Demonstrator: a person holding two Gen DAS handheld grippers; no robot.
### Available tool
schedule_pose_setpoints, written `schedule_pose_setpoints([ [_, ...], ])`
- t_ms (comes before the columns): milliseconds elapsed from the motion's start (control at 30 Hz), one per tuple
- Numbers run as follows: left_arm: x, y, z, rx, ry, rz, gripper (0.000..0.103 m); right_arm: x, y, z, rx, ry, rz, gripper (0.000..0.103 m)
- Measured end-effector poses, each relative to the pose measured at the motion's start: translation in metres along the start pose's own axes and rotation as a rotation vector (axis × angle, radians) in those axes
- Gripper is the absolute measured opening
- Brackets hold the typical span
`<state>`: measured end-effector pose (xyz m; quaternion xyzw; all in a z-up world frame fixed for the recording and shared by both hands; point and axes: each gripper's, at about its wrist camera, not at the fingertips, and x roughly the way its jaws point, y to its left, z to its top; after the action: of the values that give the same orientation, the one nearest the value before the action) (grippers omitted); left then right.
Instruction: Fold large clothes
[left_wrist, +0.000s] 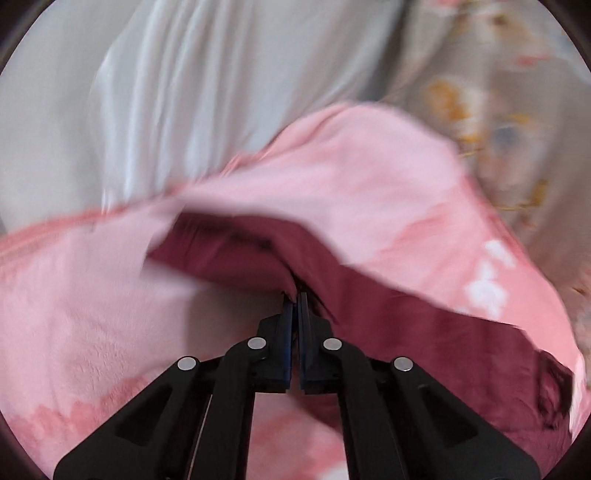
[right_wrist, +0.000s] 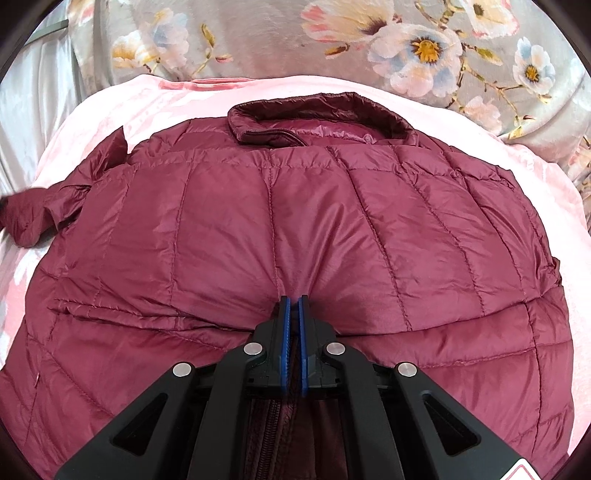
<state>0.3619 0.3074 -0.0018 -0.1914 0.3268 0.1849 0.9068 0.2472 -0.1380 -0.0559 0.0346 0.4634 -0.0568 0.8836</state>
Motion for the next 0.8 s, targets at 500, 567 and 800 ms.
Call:
schedule_pose_setpoints([
  [500,-0.161,-0.245,-0.133,0.479,0.047,-0.55,0.003,-0.08,-0.048,-0.033,0.113,-0.104,0.041,0.01],
  [567,-0.156,-0.264,-0.169,0.521,0.121,-0.583,0.004,-0.085,-0.061,-0.04,0.13,-0.105,0.024,0.013],
  [800,-0.143,-0.241,-0.202,0.437,0.22,-0.632,0.037,-0.087,-0.089,-0.047,0.18,-0.111,0.027,0.04],
])
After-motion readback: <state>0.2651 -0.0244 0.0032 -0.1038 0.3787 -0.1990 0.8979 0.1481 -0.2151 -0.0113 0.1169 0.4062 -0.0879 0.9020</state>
